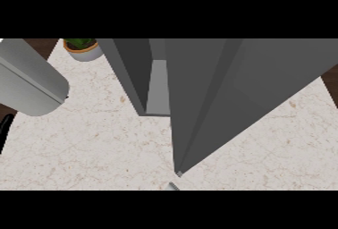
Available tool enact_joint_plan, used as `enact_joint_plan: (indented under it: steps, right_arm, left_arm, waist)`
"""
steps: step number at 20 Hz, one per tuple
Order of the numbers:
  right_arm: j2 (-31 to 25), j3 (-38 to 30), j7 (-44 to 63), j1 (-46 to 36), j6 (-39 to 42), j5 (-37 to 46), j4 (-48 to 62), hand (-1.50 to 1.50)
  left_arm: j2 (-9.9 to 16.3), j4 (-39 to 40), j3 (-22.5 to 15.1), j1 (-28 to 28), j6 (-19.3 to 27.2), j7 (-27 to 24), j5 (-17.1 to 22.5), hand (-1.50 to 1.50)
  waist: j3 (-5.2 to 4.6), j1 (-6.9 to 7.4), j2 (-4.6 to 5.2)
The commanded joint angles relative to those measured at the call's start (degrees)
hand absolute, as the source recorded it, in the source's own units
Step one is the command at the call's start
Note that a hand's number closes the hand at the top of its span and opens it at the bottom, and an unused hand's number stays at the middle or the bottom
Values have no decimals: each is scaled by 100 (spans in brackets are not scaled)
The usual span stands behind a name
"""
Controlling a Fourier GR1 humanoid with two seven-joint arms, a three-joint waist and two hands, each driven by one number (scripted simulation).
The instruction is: Pick up the wine, place it into the cabinet and close the cabinet
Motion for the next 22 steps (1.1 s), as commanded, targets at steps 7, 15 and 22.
enact_joint_plan:
  steps: [7, 15, 22]
  right_arm:
    - [1095, -768, -312, -2652, -834, -1067, 2284, 150]
    - [1120, -2002, -974, -4140, -163, -1569, 4296, 150]
    - [1122, -2357, -1685, -4740, 3, -1390, 5966, 150]
  left_arm:
    - [-311, 216, -197, -379, 153, 183, -145, -150]
    - [-537, 249, -101, -442, 236, 224, -346, -150]
    - [-586, 101, 28, -431, 253, 399, -479, -150]
  waist:
    - [4, 59, 31]
    - [16, -56, 27]
    - [17, -29, 20]
